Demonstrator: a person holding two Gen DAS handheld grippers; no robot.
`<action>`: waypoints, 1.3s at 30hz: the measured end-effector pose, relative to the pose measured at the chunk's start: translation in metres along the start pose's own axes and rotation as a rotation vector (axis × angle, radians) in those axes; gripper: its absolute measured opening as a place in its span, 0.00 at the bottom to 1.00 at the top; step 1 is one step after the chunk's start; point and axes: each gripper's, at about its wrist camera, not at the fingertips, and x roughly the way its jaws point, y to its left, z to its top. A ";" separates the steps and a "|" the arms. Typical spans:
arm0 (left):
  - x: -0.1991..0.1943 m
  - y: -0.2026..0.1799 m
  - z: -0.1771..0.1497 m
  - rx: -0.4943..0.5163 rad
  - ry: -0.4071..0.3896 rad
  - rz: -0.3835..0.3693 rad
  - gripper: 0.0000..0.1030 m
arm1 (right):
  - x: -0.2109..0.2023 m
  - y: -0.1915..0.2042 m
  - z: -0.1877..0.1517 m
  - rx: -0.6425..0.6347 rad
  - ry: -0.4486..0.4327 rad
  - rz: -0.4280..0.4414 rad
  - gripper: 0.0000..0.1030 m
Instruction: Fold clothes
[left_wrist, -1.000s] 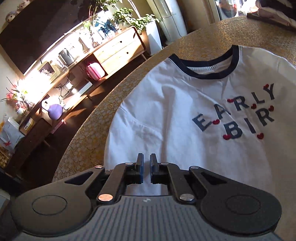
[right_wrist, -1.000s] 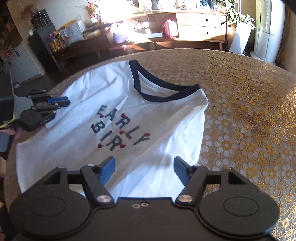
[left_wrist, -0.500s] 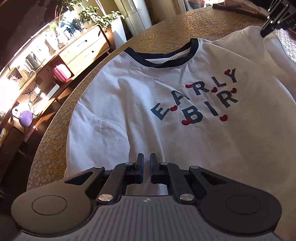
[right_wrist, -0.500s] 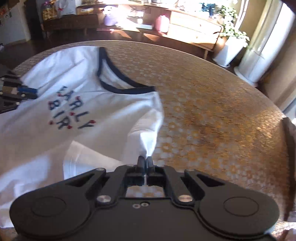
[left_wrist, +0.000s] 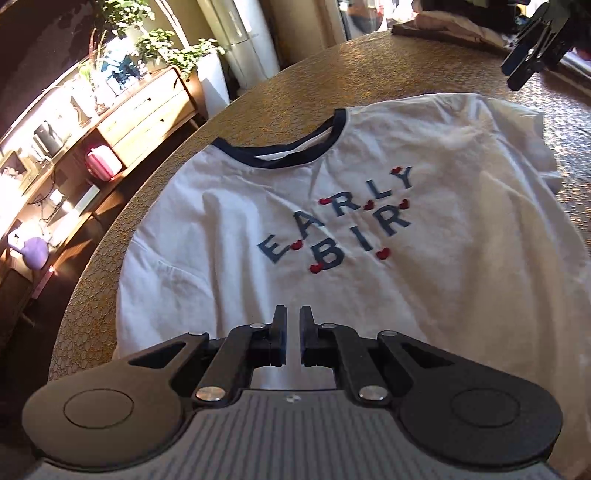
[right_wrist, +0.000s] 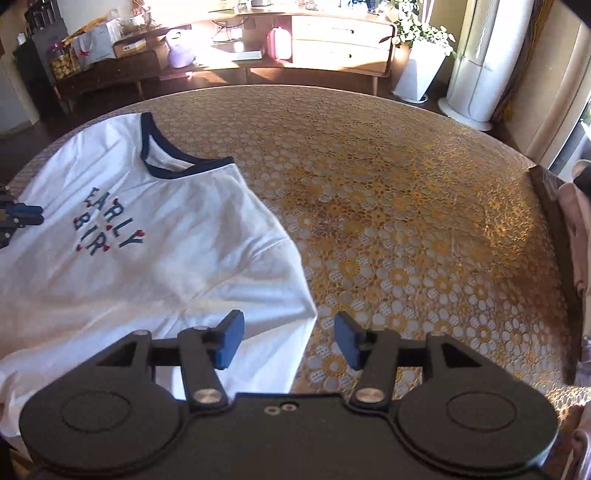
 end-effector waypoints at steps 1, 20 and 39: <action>-0.005 -0.010 0.000 0.018 -0.006 -0.028 0.05 | -0.001 0.003 -0.004 -0.005 0.011 0.011 1.00; -0.010 -0.065 -0.030 -0.042 0.028 -0.115 0.04 | 0.025 -0.003 -0.048 0.112 0.051 -0.042 1.00; -0.022 0.006 -0.031 -0.105 -0.014 0.071 0.05 | 0.000 0.012 -0.019 -0.083 -0.046 -0.126 1.00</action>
